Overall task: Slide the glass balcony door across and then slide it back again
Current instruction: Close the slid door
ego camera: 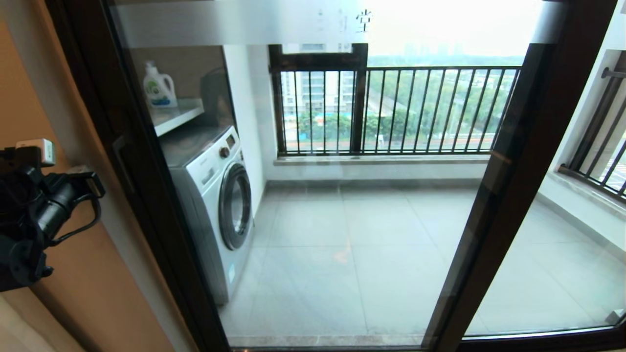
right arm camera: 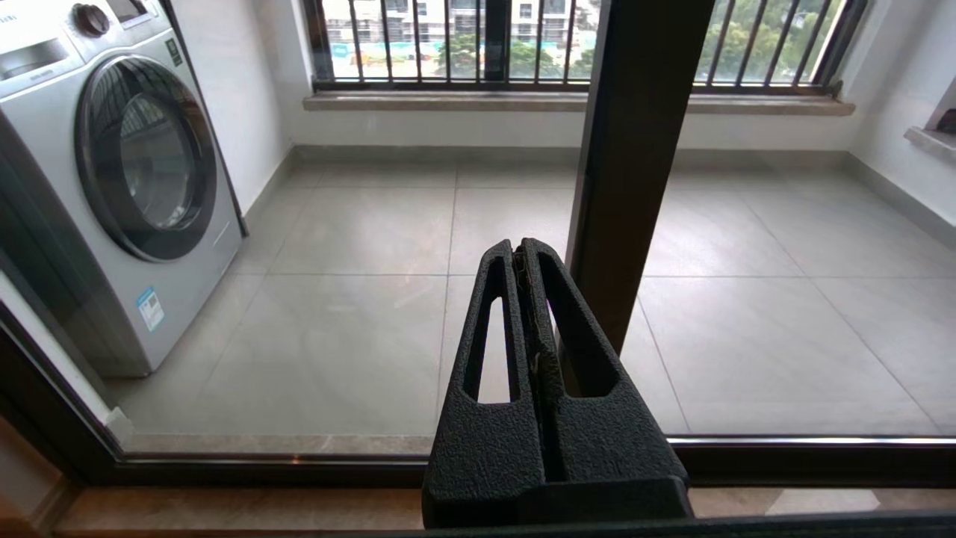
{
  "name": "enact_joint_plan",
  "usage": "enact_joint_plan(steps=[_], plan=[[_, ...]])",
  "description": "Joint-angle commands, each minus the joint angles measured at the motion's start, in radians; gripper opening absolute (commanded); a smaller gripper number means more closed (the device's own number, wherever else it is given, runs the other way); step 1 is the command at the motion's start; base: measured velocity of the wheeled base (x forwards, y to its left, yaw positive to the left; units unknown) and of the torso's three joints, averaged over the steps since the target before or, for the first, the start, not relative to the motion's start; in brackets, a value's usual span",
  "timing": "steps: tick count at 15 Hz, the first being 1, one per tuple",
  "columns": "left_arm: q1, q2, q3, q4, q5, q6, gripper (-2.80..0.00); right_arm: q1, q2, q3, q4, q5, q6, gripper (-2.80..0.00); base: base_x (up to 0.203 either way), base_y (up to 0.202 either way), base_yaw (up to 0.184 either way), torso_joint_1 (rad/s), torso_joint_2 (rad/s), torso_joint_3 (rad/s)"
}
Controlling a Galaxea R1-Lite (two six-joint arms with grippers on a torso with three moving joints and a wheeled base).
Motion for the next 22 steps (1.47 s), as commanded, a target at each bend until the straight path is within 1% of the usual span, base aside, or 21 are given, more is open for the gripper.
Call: enact_joint_plan(steps=[1,3,6,8,9,11,15,16,18,19,22], plan=[[-0.001,0.014,0.003,-0.003,-0.037,0.002,-2.8,0.001,0.001,0.012,0.0,0.001,0.0,-2.8,0.0,0.0,0.0,0.0,0.0,0.0],[-0.002,0.029,0.013,-0.003,-0.08,0.006,-2.8,0.001,0.001,0.012,0.0,0.001,0.0,-2.8,0.0,0.0,0.0,0.0,0.0,0.0],[-0.011,0.016,0.058,-0.005,-0.093,0.006,-2.8,0.001,0.001,0.012,0.0,0.0,0.0,-2.8,0.0,0.0,0.0,0.0,0.0,0.0],[-0.011,-0.019,0.11,-0.005,-0.129,0.006,-2.8,0.001,0.001,0.012,0.0,0.001,0.0,-2.8,0.0,0.0,0.0,0.0,0.0,0.0],[-0.012,-0.026,0.112,-0.005,-0.141,0.007,-2.8,0.001,0.001,0.012,0.0,0.001,0.0,-2.8,0.0,0.0,0.0,0.0,0.0,0.0],[-0.024,-0.018,0.091,-0.005,-0.143,0.01,-2.8,0.001,0.001,0.012,0.0,0.001,0.0,-2.8,0.0,0.0,0.0,0.0,0.0,0.0],[-0.071,0.035,0.03,-0.003,-0.134,0.01,-2.8,0.001,0.001,0.012,0.0,0.001,0.0,-2.8,0.0,0.0,0.0,0.0,0.0,0.0],[-0.079,0.058,0.015,-0.003,-0.133,0.024,-2.8,0.001,0.001,0.012,0.0,0.001,0.0,-2.8,0.0,0.0,0.0,0.0,0.0,0.0],[-0.084,0.106,-0.011,-0.003,-0.131,0.075,-2.8,0.001,0.001,0.012,0.0,0.001,0.0,-2.8,0.0,0.0,0.0,0.0,0.0,0.0],[-0.092,0.121,-0.021,-0.004,-0.13,0.086,-2.8,0.001,0.001,0.012,0.0,0.001,0.0,-2.8,0.0,0.0,0.0,0.0,0.0,0.0],[-0.116,0.109,-0.022,-0.005,-0.126,0.087,-2.8,0.001,0.001,0.012,0.0,0.001,0.0,-2.8,0.0,0.0,0.0,0.0,0.0,0.0]])
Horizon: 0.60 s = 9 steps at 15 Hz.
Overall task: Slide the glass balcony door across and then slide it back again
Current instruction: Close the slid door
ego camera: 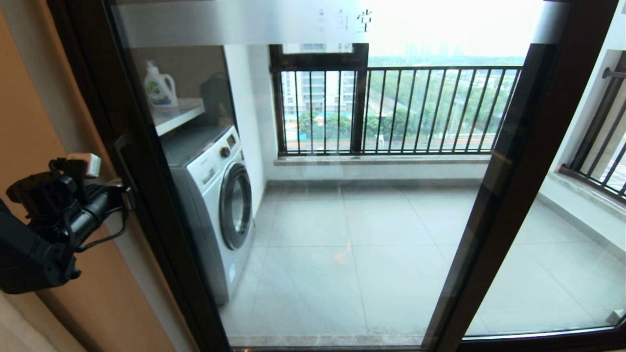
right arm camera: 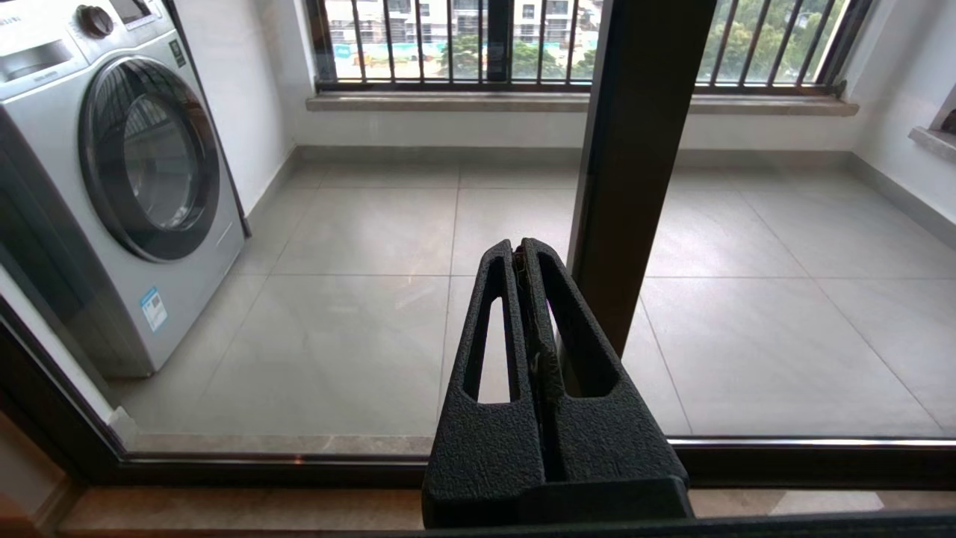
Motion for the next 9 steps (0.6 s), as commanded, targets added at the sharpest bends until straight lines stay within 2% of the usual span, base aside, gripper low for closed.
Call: enact_joint_plan(steps=[1,6,9], plan=[[-0.017,-0.005,-0.005,-0.007,-0.006,0.001,-2.8,0.0,0.0,0.012,-0.001,0.001,-0.001,-2.8,0.0,0.0,0.0,0.0,0.0,0.0],[-0.04,-0.018,-0.038,-0.005,0.019,0.001,-2.8,0.0,0.0,0.012,-0.001,0.001,-0.001,-2.8,0.0,0.0,0.0,0.0,0.0,0.0],[-0.082,-0.056,-0.024,-0.005,0.023,0.001,-2.8,0.0,0.0,0.012,-0.001,0.001,-0.001,-2.8,0.0,0.0,0.0,0.0,0.0,0.0]])
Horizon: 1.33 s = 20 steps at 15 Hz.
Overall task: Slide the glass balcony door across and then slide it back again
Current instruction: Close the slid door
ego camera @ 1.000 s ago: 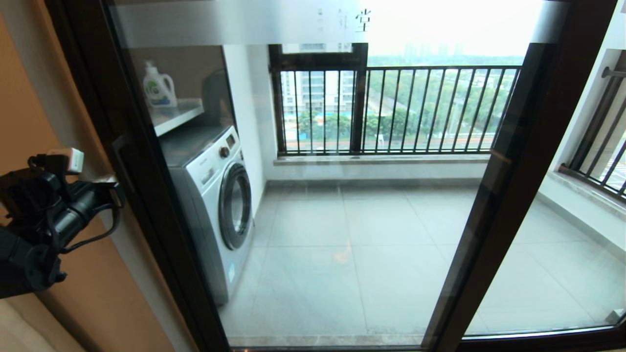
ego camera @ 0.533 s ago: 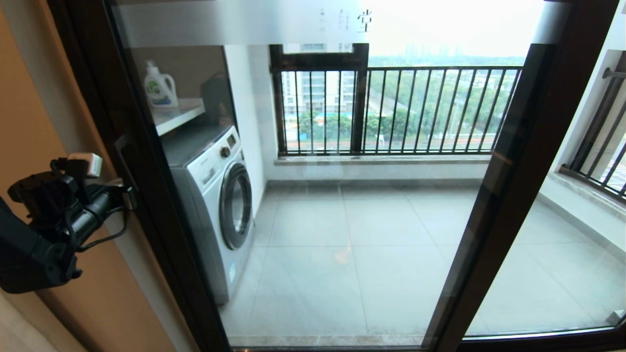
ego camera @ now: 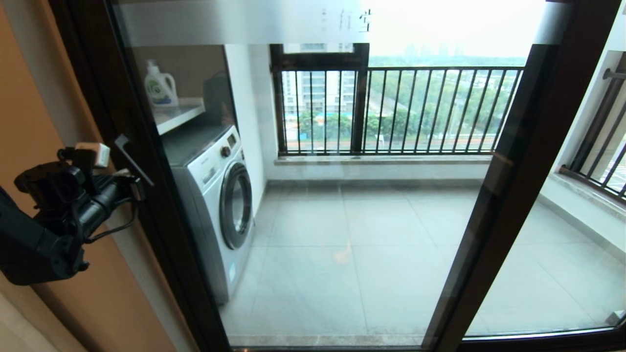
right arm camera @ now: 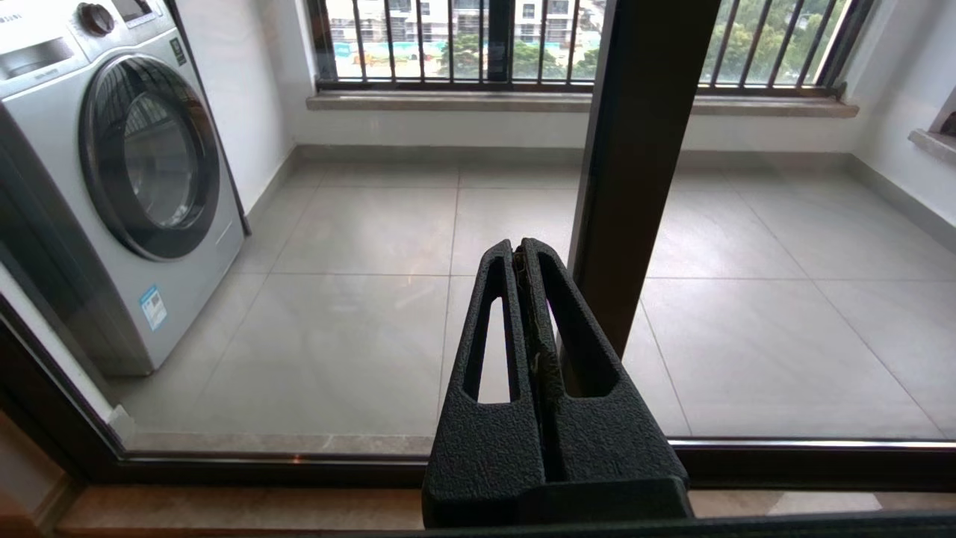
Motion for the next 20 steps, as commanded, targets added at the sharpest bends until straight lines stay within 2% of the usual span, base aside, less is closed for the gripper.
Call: enact_joint_plan(steps=[1,3,20], plan=[[-0.022,-0.031,0.009,-0.003,0.013,0.001,-2.8,0.001,0.0,0.012,-0.001,0.001,0.0,-2.8,0.0,0.0,0.0,0.0,0.0,0.0],[-0.042,-0.032,0.007,-0.003,0.035,0.003,-2.8,0.001,0.0,0.012,-0.001,0.001,0.0,-2.8,0.0,0.0,0.0,0.0,0.0,0.0],[-0.111,-0.094,-0.001,0.005,0.058,0.01,-2.8,0.001,0.0,0.012,-0.001,0.001,0.0,-2.8,0.0,0.0,0.0,0.0,0.0,0.0]])
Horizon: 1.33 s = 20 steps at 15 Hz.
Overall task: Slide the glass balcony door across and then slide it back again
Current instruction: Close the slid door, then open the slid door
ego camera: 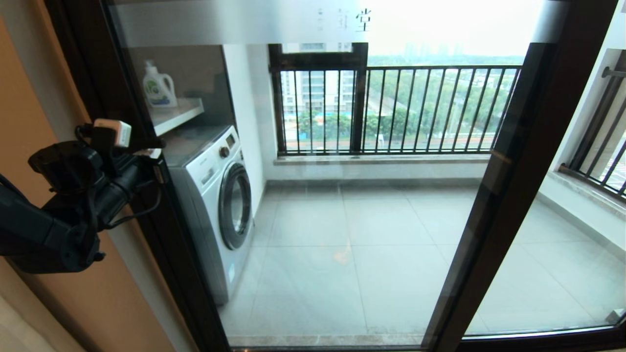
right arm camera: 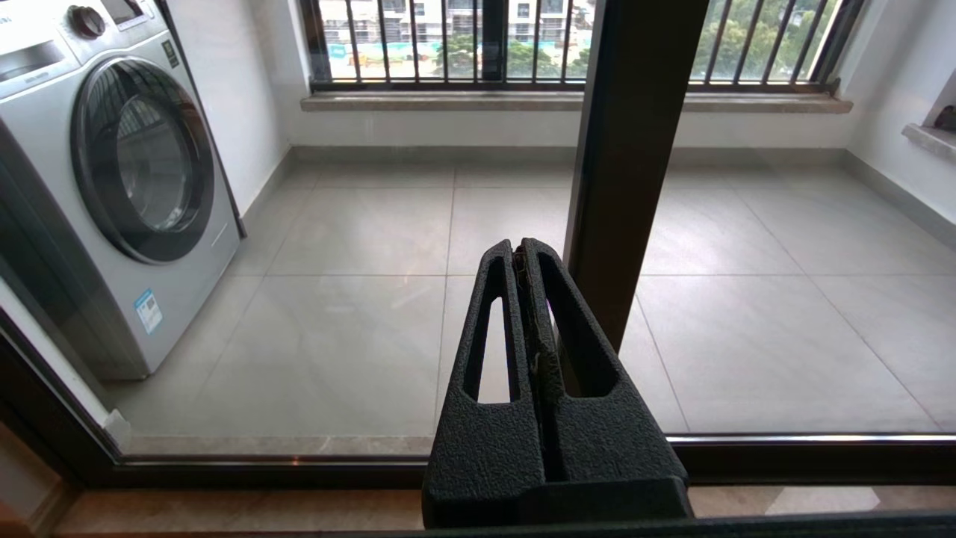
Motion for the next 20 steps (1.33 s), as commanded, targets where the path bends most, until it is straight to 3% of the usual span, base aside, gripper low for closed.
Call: enact_joint_plan(steps=[1,5,9,12,16,20], plan=[[-0.001,-0.005,0.011,-0.009,0.0,0.001,-2.8,0.0,0.0,0.012,-0.001,0.001,-0.001,-2.8,0.0,0.0,0.0,0.0,0.0,0.0],[0.007,-0.082,0.148,-0.012,-0.001,-0.003,-2.8,0.0,0.0,0.012,-0.001,0.001,-0.001,-2.8,0.0,0.0,0.0,0.0,0.0,0.0],[0.078,-0.198,0.259,-0.018,0.01,-0.038,-2.8,0.0,0.0,0.012,-0.001,0.001,-0.001,-2.8,0.0,0.0,0.0,0.0,0.0,0.0],[0.109,-0.303,0.22,0.005,0.002,-0.059,-2.8,0.0,0.0,0.012,-0.001,0.001,-0.001,-2.8,0.0,0.0,0.0,0.0,0.0,0.0],[0.104,-0.31,0.078,0.107,-0.01,-0.032,-2.8,0.0,0.0,0.012,-0.001,0.001,-0.001,-2.8,0.0,0.0,0.0,0.0,0.0,0.0],[0.011,-0.285,0.0,0.201,-0.001,-0.03,-2.8,0.0,0.0,0.012,-0.001,0.001,-0.001,-2.8,0.0,0.0,0.0,0.0,0.0,0.0]])
